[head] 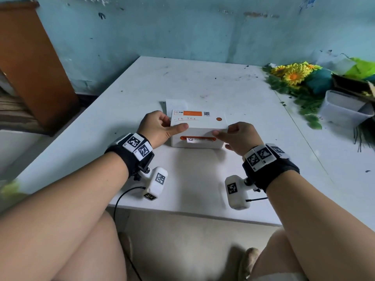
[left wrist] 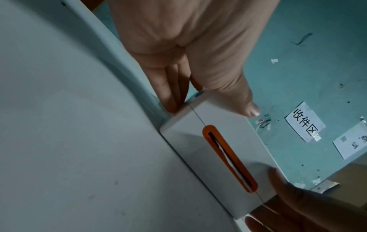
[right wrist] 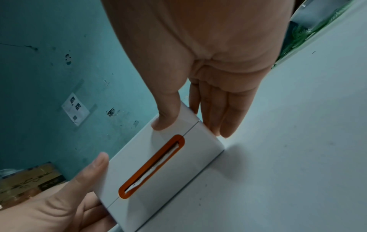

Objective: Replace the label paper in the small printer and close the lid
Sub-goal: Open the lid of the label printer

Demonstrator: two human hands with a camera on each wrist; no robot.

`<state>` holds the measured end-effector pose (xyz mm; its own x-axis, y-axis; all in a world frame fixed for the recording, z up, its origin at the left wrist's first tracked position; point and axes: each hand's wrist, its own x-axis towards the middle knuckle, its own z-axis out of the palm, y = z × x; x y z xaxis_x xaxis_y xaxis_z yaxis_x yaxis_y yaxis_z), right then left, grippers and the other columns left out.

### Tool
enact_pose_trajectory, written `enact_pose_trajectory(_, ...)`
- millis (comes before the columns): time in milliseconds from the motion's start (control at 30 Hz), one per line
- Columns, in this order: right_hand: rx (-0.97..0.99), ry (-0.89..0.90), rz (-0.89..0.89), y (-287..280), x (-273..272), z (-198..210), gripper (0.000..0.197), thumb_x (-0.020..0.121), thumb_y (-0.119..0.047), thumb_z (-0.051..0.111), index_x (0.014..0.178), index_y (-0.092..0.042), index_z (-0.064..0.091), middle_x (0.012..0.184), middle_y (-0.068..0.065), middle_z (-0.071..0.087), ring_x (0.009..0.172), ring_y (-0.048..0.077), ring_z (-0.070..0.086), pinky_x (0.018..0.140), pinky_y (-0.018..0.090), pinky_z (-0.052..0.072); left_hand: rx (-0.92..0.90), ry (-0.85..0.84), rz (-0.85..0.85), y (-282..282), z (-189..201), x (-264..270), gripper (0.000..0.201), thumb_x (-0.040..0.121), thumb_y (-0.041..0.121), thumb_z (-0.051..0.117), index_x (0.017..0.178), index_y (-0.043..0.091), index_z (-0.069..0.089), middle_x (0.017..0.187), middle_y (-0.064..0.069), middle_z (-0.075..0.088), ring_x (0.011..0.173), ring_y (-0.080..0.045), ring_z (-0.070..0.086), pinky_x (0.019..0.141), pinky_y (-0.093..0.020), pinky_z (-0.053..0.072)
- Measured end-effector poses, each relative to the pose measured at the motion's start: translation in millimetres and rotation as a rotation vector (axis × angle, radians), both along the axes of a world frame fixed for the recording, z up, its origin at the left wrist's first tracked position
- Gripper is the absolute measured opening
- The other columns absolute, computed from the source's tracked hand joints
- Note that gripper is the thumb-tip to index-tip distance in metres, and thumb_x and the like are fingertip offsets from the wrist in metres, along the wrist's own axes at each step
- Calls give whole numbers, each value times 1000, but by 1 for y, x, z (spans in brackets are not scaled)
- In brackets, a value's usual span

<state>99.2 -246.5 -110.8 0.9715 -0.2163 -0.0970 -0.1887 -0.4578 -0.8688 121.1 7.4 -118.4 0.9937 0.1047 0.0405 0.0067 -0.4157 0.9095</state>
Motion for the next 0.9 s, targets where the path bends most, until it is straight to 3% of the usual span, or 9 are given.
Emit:
enact_pose_trajectory(67,-18,-5,-13,-3,1,-4,40,78,-44,93,84,-19,62,96,10,72,106,38,75,96,57,62,-36,27,-43,6,-5,0,89,29,76,96,87,17,62,98,-12,82,93,-31,78,92,-56,62)
enact_pose_trajectory(167,-12,-7,-35,-1,0,-6,41,76,-46,93,89,-24,61,106,9,78,104,32,76,96,54,63,-75,49,-61,10,-8,1,95,22,73,98,88,16,63,101,-14,82,104,-40,77,95,-59,61)
enact_pose_trajectory(334,4,7,-61,4,-2,-4,42,72,-49,93,90,-30,60,109,5,78,101,27,76,94,51,64,-109,60,-7,5,1,-11,71,37,50,101,86,15,64,98,-14,83,102,-39,78,93,-56,63)
enact_pose_trajectory(434,29,32,-41,3,-3,-6,55,54,-60,90,90,-29,62,110,6,79,102,29,77,95,52,64,-145,54,28,5,1,-15,47,58,24,105,85,13,68,95,-12,83,100,-35,80,89,-52,66)
enact_pose_trajectory(500,26,34,-29,2,-4,-7,57,52,-62,89,90,-29,61,110,7,79,103,30,77,95,52,64,-174,56,36,7,1,-16,38,64,13,102,86,12,70,99,-15,82,101,-35,80,90,-50,66)
enact_pose_trajectory(667,-75,7,-32,6,-5,-4,45,81,-49,88,107,-21,64,110,8,78,98,29,77,93,51,64,-201,73,46,9,1,-16,35,68,9,99,89,13,71,104,-16,81,104,-33,79,93,-47,65)
enact_pose_trajectory(734,-106,3,-38,6,-3,-4,47,85,-47,85,115,-17,65,110,7,77,95,29,76,87,44,63,-188,74,42,9,0,-15,36,69,10,99,92,9,72,104,-16,81,104,-33,79,91,-45,65)
enact_pose_trajectory(800,-135,-10,-41,7,-5,-1,49,87,-47,84,119,-16,66,109,2,72,89,24,69,74,32,52,-172,73,35,9,-1,-13,43,70,12,99,102,2,73,106,-16,81,101,-31,79,89,-43,66)
enact_pose_trajectory(900,-102,-16,-69,7,-7,-1,44,86,-46,86,115,-17,68,96,0,69,71,13,60,57,25,39,-169,58,28,10,-3,-12,46,72,13,98,107,0,72,108,-18,80,91,-25,77,87,-42,66)
